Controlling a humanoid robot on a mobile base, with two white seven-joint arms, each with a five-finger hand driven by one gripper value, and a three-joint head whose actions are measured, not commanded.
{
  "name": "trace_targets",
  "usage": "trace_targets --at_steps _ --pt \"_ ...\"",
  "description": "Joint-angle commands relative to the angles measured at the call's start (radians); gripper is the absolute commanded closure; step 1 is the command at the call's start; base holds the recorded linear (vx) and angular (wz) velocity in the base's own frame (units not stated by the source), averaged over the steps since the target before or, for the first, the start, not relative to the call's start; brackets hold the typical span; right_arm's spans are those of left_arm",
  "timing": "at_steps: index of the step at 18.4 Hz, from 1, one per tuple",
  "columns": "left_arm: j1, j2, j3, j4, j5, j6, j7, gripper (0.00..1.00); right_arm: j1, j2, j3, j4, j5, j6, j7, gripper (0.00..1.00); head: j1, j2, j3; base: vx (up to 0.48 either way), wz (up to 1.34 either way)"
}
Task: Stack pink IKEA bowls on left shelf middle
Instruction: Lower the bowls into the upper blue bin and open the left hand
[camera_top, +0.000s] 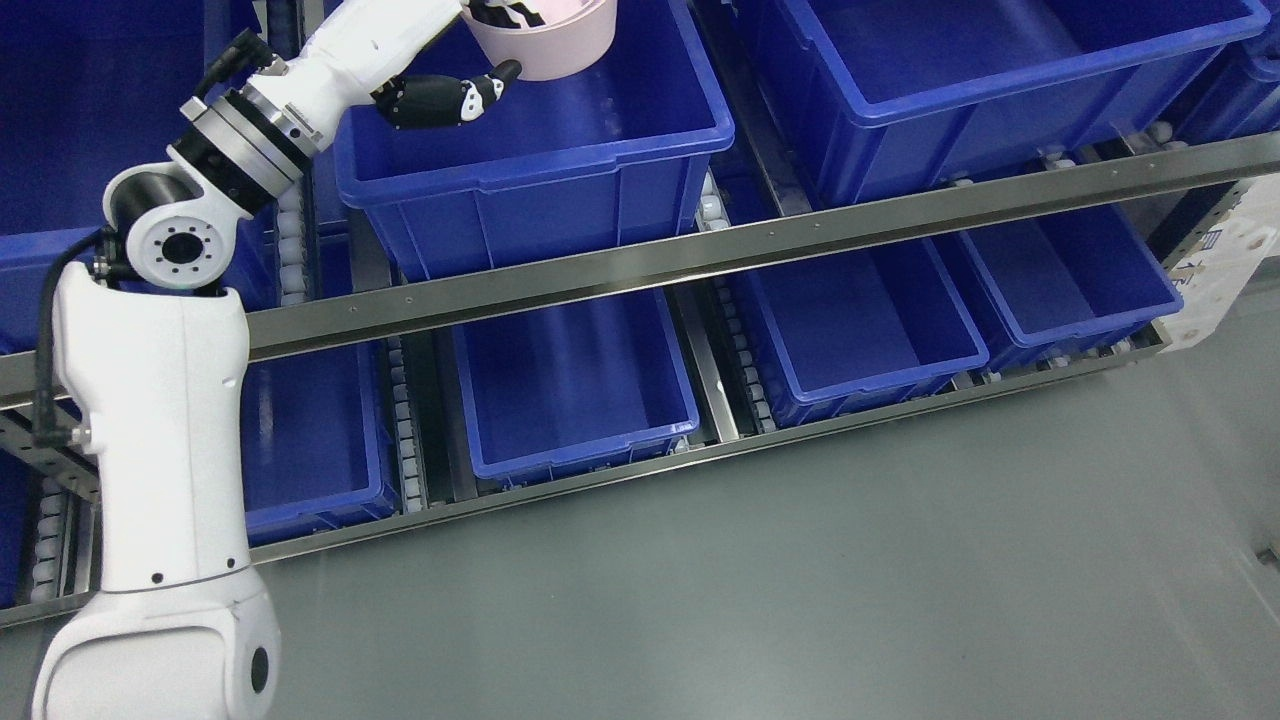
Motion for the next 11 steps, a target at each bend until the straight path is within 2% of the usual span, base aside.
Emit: trace_targets --at_steps 1,5,11 --pt "-0.099 0.085 -0.027 0.366 -0.032 0.001 0.054 0.95 0.029 -0.017 -0.012 -0.034 0.000 0.003 0.001 0.00 0.0000 0.000 0.000 0.012 0.00" --pt "-0.156 0.085 -0.035 0.505 -0.037 0.001 0.091 0.95 0.029 -0.017 -0.012 -0.034 0.000 0.003 0.001 0.00 0.0000 0.000 0.000 0.017 0.01" --pt "-0.163 0.063 -0.094 0.582 -0.037 0.010 0.110 0.94 0.029 -0.017 -0.012 -0.034 0.000 0.003 0.001 0.00 0.0000 -0.002 0.000 -0.026 0.03"
